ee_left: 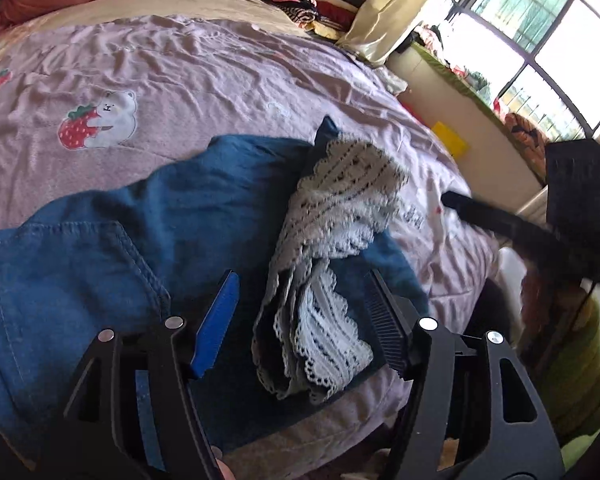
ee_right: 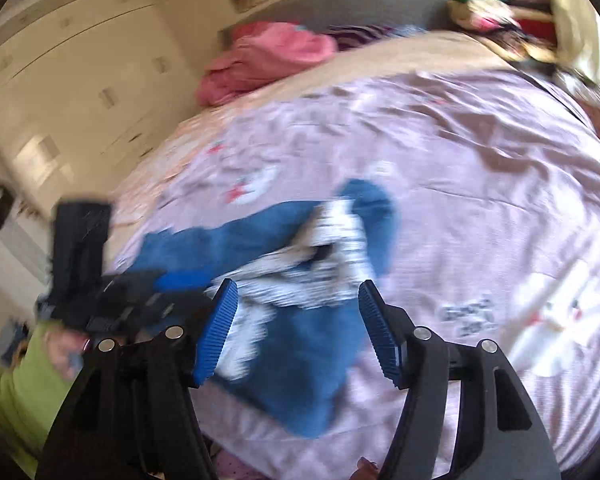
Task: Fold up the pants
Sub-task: 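Fold the lace-trimmed leg over the other leg with the right gripper while the left gripper pinches the lace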
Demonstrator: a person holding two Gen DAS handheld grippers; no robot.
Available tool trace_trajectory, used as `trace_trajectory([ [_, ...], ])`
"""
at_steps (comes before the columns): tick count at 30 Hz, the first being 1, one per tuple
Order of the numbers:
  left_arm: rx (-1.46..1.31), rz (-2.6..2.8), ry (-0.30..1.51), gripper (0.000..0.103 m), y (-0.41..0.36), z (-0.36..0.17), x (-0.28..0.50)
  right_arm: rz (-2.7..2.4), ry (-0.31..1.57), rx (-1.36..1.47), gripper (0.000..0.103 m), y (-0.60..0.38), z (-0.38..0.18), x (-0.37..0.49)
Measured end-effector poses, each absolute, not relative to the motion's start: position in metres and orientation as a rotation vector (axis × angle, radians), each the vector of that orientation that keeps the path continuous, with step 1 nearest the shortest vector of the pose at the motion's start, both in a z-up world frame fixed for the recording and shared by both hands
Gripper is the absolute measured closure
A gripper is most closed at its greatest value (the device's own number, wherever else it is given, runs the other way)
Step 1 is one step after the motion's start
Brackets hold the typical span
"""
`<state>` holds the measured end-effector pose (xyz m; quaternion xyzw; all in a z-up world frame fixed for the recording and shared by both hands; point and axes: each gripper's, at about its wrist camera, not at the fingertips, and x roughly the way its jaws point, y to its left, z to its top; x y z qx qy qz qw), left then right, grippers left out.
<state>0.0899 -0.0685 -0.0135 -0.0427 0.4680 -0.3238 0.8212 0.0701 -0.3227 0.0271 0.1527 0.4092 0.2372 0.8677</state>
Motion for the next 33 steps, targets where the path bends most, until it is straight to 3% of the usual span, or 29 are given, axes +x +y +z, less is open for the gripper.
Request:
trace_trajectory([
  [4, -0.012, -0.638, 0.999, 0.046, -0.074, -0.018, 0.079, 0.48, 0.89, 0.376, 0.026, -0.333, 0.018, 0.084],
  [19, 0.003, -0.561, 1.036, 0.046, -0.077, -0.03, 0.076, 0.532, 1.021, 0.496, 0.025, -0.312, -0.008, 0.13],
  [21, 0.009, -0.562, 1.039, 0.046, -0.08, -0.029, 0.076, 0.542, 1.048, 0.538, 0.039, -0.311, -0.015, 0.135],
  [23, 0.016, -0.564, 1.045, 0.066, -0.083, -0.03, 0.077, 0.567, 1.062, 0.541, 0.061, -0.309, -0.018, 0.138],
  [26, 0.021, -0.567, 1.071, 0.081, -0.087, -0.034, 0.079, 0.597, 1.068, 0.555, 0.082, -0.307, -0.018, 0.138],
  [33, -0.052, -0.613, 1.061, 0.084, -0.078, -0.025, 0.067, 0.644, 0.998, 0.549, 0.083, -0.294, 0.014, 0.15],
])
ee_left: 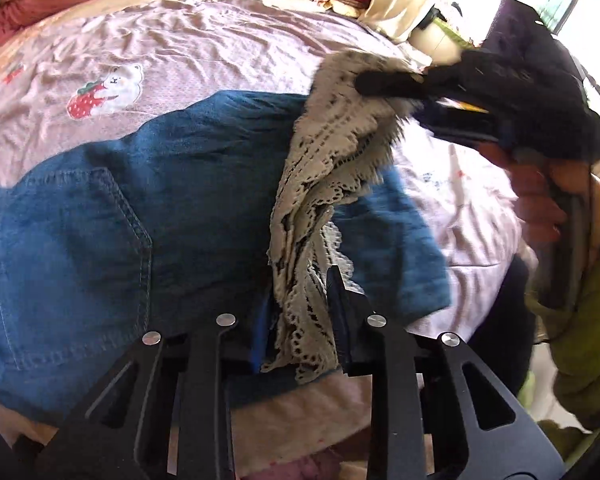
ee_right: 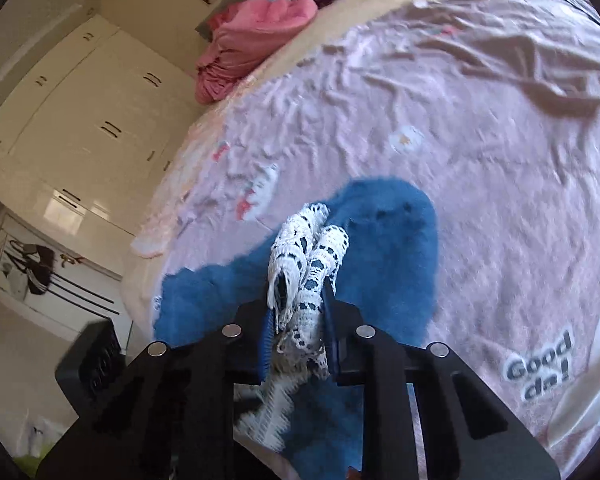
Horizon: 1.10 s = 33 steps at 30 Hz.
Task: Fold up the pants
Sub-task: 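Fold the lace-trimmed leg over the other leg with the right gripper while the left gripper pinches the lace, then lay the folded leg flat and release both grippers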
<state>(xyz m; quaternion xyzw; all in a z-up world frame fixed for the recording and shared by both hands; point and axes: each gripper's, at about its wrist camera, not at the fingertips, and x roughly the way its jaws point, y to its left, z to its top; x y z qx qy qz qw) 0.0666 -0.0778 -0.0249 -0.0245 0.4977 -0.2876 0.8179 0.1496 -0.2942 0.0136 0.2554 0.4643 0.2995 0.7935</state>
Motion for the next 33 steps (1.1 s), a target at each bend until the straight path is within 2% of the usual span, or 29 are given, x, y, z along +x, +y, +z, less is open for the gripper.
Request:
trace_trajectory([
  [5, -0.19, -0.68, 1.066, 0.084, -0.07, -0.021, 0.06, 0.657, 1.008, 0.489, 0.083, -0.257, 0.024, 0.179],
  [13, -0.277, -0.624, 1.141, 0.084, -0.054, -0.048, 0.069, 0.598, 1.14, 0.319, 0.083, -0.191, -0.015, 0.215],
  [16, -0.301, -0.63, 1.149, 0.084, -0.052, -0.052, 0.069, 0.603, 1.138, 0.31, 0.08, -0.181, -0.019, 0.22],
  [19, -0.304, -0.638, 1.158, 0.082, -0.052, -0.054, 0.07, 0.632, 1.11, 0.328, 0.069, -0.18, -0.013, 0.224],
  [22, -0.313, -0.644, 1.157, 0.081, -0.049, -0.055, 0.071, 0.667, 1.062, 0.38, 0.053, -0.196, 0.003, 0.219],
  [26, -0.323, -0.643, 1.151, 0.078, -0.043, -0.054, 0.074, 0.655, 0.999, 0.353, 0.045, -0.226, 0.022, 0.201],
  [29, -0.322, -0.633, 1.14, 0.073, -0.037, -0.052, 0.073, 0.646, 0.969, 0.306, 0.044, -0.248, 0.027, 0.175],
  [31, -0.309, -0.615, 1.115, 0.065, -0.033, -0.044, 0.07, 0.642, 0.95, 0.254, 0.044, -0.26, 0.026, 0.151],
  [33, -0.304, -0.601, 1.087, 0.064, -0.029, -0.034, 0.068, 0.639, 0.935, 0.212, 0.044, -0.267, 0.023, 0.131],
])
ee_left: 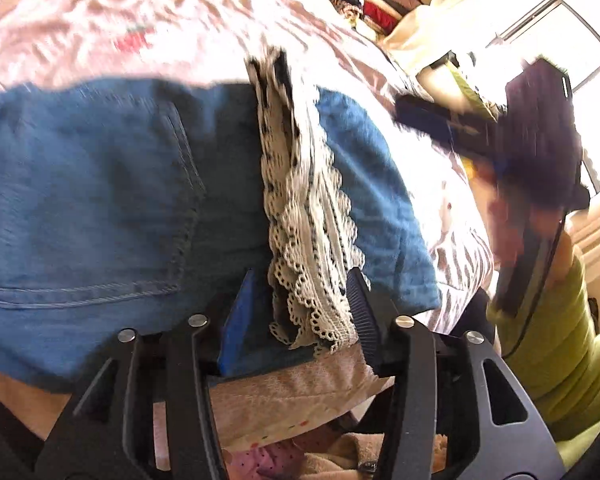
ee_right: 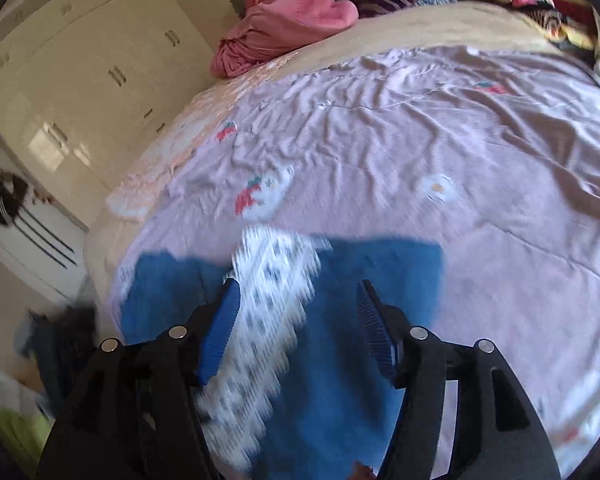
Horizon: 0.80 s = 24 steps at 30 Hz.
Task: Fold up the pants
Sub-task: 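Lay the folded leg flat and release both grippers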
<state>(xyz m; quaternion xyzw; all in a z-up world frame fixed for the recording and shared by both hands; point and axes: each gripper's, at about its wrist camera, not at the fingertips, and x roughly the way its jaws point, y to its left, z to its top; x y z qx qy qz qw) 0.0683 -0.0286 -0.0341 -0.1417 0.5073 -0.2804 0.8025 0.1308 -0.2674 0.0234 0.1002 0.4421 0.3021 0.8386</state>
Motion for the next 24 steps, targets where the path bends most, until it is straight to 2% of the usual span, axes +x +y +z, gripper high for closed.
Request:
trace_trajectory([
  [6, -0.264, -0.566, 1.005, 0.057, -0.03, -0.002, 0.079, 0.663, 0.899, 0.049, 0.044, -0.27, 0.01, 0.074],
  [12, -0.229, -0.616, 0.966, 0.051, -0.072, 0.013, 0.11, 0.688, 0.914, -0.017, 0.045, -0.258, -0.008, 0.049],
  [14, -0.183, -0.624, 0.95, 0.049, -0.085, 0.012, 0.118, 0.687, 0.934, -0.028, 0.046, -0.256, -0.015, 0.046],
  [18, -0.119, -0.549, 1.031, 0.049, -0.099, -0.016, 0.137, 0.643, 0.986, -0.094, 0.047, -0.252, -0.033, 0.041],
  [24, -0.143, -0.524, 1.047, 0.049, -0.08, -0.033, 0.133, 0.636, 0.994, -0.073, 0.046, -0.255, -0.046, 0.034],
])
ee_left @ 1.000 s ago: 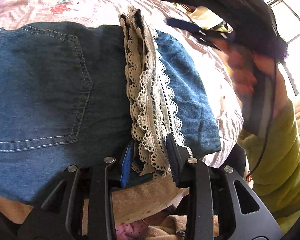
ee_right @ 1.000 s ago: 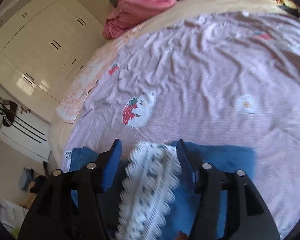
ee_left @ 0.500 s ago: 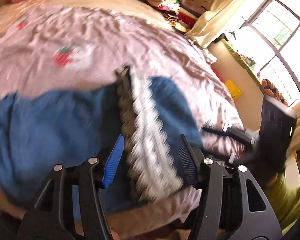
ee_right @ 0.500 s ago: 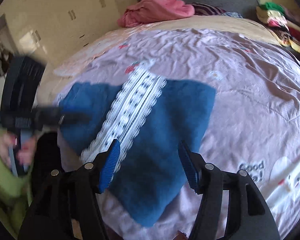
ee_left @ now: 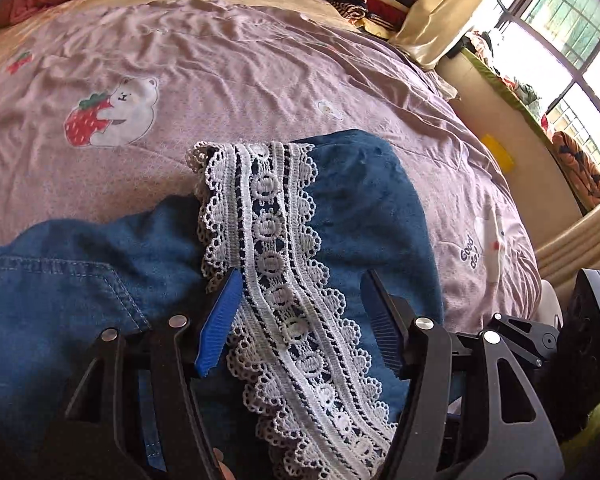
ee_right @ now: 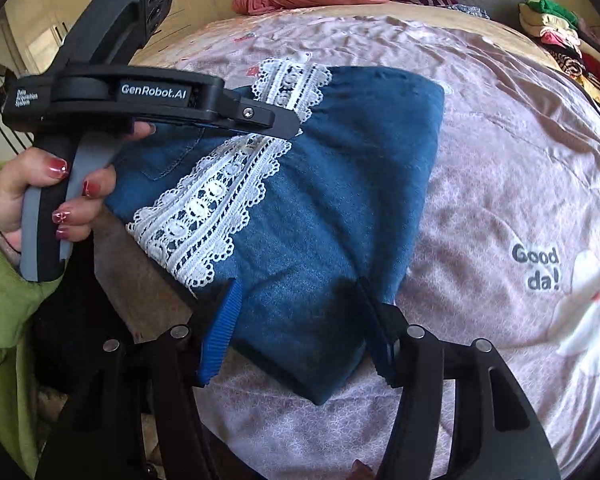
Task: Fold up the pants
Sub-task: 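Lay the folded leg flat and release both grippers, then grasp the elastic waistband with the right gripper and lift it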
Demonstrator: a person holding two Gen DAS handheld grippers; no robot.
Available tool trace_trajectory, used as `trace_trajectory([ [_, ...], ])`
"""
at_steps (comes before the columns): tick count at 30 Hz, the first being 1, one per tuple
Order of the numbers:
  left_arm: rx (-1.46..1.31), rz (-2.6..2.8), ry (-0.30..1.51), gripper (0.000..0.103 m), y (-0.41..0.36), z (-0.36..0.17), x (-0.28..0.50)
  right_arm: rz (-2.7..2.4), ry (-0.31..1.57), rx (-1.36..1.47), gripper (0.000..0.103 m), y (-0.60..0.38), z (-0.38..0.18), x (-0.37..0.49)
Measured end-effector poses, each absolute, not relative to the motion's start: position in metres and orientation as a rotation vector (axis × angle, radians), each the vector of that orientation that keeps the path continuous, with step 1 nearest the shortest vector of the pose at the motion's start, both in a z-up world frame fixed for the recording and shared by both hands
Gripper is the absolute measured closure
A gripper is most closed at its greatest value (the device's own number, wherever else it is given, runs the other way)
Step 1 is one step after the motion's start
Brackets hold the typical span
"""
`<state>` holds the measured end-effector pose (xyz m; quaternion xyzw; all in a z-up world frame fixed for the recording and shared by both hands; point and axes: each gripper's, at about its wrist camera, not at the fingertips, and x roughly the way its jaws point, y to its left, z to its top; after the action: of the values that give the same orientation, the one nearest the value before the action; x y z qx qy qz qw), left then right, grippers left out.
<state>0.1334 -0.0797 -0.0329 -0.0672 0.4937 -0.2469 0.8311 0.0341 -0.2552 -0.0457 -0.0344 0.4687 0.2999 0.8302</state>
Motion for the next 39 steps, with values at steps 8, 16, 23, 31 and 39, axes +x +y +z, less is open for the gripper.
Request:
trace_trajectory([
  [8, -0.195, -0.495, 1.03, 0.032, -0.064, -0.028, 0.126, 0.628, 1.009, -0.049, 0.043, -0.255, -0.041, 0.033],
  [16, -0.23, -0.433, 0.985, 0.028, -0.033, -0.01, 0.097, 0.621, 0.975, 0.023, 0.041, -0.26, -0.018, 0.033],
  [23, -0.188, -0.344, 0.943, 0.01, -0.011, 0.017, 0.075, 0.584, 0.936, 0.044, 0.027, -0.264, 0.002, 0.03],
  [31, -0.237, -0.253, 0.907, 0.01, 0.033, 0.033, 0.048, 0.594, 0.886, 0.017, 0.019, -0.249, 0.029, 0.032],
  [39, -0.283, -0.106, 0.9, 0.01, 0.083, 0.03, 0.033, 0.64, 0.836, -0.046, 0.015, -0.208, 0.058, 0.043],
])
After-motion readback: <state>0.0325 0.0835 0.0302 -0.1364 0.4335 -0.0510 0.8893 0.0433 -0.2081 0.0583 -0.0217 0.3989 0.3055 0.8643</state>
